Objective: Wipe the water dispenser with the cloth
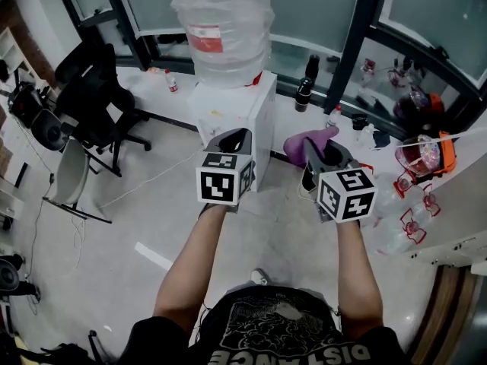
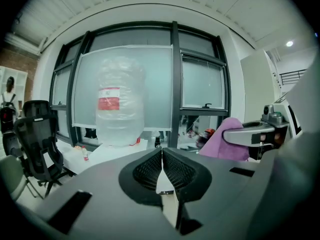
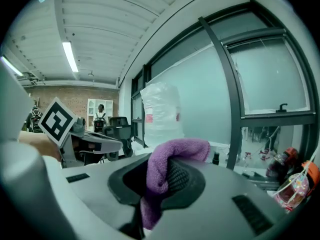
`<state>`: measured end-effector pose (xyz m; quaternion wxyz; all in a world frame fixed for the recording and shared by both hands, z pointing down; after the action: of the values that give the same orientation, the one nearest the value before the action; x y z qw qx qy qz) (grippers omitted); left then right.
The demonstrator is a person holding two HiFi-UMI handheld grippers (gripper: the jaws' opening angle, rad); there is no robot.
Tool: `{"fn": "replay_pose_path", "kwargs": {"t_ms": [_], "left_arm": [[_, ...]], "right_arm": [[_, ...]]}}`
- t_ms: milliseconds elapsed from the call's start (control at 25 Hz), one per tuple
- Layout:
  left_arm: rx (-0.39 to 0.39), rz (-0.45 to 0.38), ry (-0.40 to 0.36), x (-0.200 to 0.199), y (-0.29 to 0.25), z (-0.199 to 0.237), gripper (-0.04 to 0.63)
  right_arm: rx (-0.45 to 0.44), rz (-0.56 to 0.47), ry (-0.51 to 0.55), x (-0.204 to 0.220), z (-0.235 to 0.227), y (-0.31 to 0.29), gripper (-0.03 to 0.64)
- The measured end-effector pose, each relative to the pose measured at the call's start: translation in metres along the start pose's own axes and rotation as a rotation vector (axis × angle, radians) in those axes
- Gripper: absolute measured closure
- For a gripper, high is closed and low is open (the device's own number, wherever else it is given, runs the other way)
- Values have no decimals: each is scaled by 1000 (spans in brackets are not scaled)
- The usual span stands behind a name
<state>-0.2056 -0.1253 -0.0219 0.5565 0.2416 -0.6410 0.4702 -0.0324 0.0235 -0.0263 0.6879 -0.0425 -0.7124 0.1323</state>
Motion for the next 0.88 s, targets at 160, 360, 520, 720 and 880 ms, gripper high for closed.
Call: {"fn": "replay_pose_path", "kwargs": {"t_ms": [160, 360, 520, 720, 880], "left_arm": [[5, 4, -5, 0, -12, 15, 568], [-9, 6, 5, -2, -30, 28, 568], [-32, 11, 0, -3, -47, 31, 568], [-93, 22, 2, -8, -75, 32, 568], [-169, 28, 31, -14, -105, 32, 568]], "right_arm": [[0, 2, 3, -3, 0, -22, 572], [-14, 3, 5, -3, -9, -45, 572], [-33, -4, 10, -4, -25, -63, 572], [-90, -15, 11, -8, -58, -96, 572], [-162, -9, 16, -11, -94, -128, 572]]}}
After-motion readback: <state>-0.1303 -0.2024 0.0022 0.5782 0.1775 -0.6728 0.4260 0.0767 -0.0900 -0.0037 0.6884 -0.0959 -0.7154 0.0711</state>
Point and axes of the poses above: the fingertips, and each gripper's own axes: y backward along the fingers, z to its left, x out of its underside, the point moved 10 cm from there along y, backward along the fingers, and after that the axes turned 2 degrees about x, right-handed, at the moved point
